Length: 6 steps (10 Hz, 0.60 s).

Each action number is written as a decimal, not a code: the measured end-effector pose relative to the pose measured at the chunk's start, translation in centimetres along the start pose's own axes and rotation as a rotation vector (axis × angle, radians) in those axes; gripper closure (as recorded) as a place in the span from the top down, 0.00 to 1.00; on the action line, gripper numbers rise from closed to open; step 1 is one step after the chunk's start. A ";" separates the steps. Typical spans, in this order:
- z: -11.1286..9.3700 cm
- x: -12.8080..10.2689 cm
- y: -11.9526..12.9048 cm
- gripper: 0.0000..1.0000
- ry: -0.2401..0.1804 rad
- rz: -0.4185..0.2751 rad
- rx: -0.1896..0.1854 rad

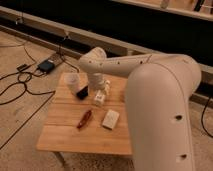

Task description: Place the bottle in the ceramic bowl

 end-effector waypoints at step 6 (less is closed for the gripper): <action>5.2 -3.8 -2.8 0.65 -0.021 0.161 -0.025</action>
